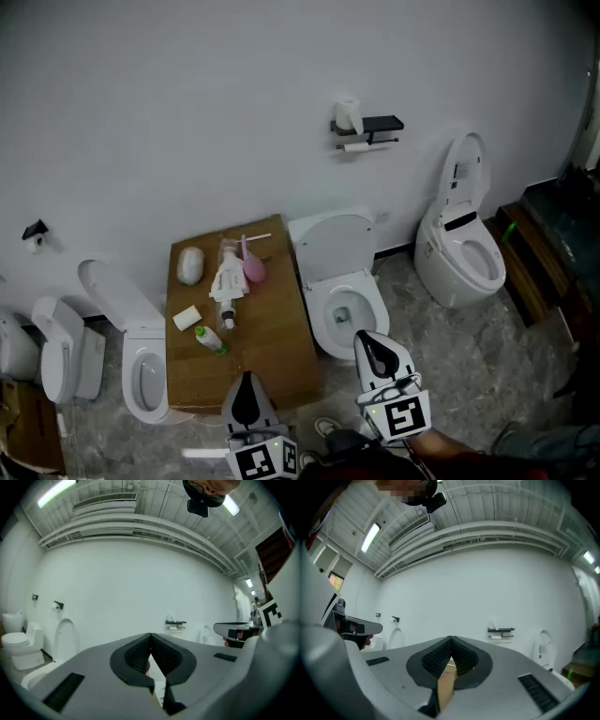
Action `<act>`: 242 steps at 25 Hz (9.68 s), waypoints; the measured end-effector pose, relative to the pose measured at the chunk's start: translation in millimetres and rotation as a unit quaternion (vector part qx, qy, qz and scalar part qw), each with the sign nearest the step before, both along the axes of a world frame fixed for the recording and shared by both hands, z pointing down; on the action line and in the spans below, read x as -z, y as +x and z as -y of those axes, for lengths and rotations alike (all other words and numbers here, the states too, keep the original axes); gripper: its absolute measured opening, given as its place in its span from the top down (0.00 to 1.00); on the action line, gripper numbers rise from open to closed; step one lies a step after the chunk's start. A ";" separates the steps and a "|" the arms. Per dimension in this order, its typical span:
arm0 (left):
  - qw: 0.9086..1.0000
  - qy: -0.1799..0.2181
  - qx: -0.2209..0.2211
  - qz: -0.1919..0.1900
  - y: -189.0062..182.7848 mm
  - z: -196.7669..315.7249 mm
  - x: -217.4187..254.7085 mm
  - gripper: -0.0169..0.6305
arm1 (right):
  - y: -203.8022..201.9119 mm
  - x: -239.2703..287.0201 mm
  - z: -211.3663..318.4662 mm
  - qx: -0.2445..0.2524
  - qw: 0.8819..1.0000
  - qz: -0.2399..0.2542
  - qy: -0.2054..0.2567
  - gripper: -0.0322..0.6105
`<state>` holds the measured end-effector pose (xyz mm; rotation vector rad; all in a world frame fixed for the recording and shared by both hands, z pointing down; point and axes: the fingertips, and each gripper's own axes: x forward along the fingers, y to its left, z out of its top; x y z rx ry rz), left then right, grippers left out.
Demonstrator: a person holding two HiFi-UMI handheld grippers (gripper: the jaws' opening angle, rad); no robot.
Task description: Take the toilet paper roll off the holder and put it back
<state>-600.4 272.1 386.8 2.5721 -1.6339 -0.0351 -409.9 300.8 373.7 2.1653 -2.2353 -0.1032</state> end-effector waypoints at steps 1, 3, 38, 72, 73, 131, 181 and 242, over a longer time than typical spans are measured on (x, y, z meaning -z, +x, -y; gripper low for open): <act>1.000 0.001 -0.012 0.003 1.7 -8.4 3.3 0.95 | 0.3 2.3 -17.0 -0.012 1.000 0.003 0.006 0.93; 0.999 0.001 -0.036 0.009 3.5 -26.4 7.0 0.95 | -0.4 4.8 -49.3 -0.035 0.999 0.008 0.014 0.93; 0.979 0.008 -0.200 0.027 260.0 -128.0 -14.1 0.95 | 205.8 -16.8 -206.9 -0.182 0.982 0.041 0.025 0.93; 0.973 0.011 -0.231 0.012 374.3 130.0 -2.8 0.95 | 302.8 -12.1 64.3 -0.210 0.977 0.013 0.016 0.93; 0.973 0.010 -0.231 0.013 380.4 132.5 -4.5 0.95 | 308.2 -15.0 68.6 -0.208 0.978 0.014 0.015 0.93; 1.000 0.015 -0.020 -0.009 640.3 493.9 1.4 0.95 | 582.0 -14.3 489.0 0.007 1.000 0.013 0.008 0.93; 0.987 0.019 0.147 0.062 607.4 696.6 55.0 0.35 | 575.9 6.8 588.5 0.151 0.988 0.034 0.026 0.93; 0.993 0.011 0.119 0.014 606.0 559.8 -1.9 0.36 | 554.4 -13.4 602.0 0.163 0.987 0.015 0.002 0.93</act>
